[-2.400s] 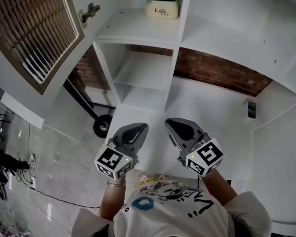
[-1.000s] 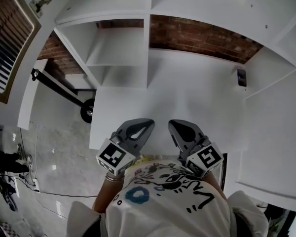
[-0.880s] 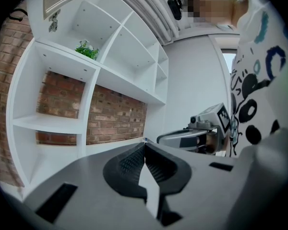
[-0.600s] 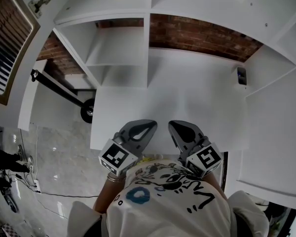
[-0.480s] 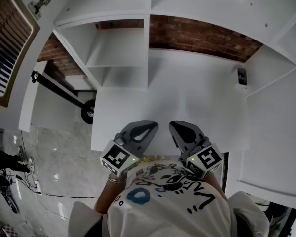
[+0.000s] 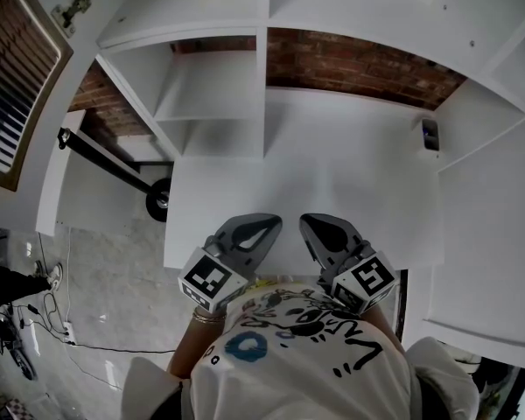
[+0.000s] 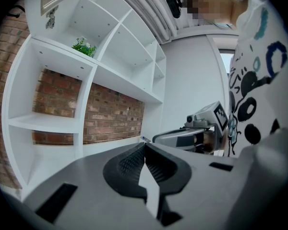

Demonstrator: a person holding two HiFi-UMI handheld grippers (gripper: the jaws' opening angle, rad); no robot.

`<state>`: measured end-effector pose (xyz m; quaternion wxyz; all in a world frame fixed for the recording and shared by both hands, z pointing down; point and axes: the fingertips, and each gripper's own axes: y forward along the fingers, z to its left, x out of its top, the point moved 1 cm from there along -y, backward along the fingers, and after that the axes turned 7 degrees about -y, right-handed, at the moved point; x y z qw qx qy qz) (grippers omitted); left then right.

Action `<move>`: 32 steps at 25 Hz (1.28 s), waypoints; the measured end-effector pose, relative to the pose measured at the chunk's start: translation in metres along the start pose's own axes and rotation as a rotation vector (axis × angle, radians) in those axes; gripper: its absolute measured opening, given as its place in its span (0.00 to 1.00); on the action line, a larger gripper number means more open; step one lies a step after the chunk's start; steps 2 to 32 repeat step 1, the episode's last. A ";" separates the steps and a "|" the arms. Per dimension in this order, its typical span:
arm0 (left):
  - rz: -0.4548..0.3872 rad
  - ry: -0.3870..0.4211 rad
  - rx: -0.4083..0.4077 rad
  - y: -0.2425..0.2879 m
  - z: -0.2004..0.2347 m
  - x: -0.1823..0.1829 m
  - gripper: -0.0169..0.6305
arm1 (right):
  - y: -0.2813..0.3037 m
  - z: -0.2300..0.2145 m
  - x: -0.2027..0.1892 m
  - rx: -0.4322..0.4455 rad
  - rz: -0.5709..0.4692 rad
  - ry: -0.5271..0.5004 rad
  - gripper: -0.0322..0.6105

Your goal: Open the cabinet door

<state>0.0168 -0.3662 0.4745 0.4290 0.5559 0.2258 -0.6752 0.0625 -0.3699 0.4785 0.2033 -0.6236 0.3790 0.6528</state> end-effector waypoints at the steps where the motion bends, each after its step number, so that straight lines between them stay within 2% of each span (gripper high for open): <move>1: -0.001 0.001 0.001 -0.001 0.000 0.000 0.05 | 0.000 0.000 0.000 0.005 0.001 0.008 0.09; 32: -0.001 0.001 0.001 -0.001 0.000 0.000 0.05 | 0.000 0.000 0.000 0.005 0.001 0.008 0.09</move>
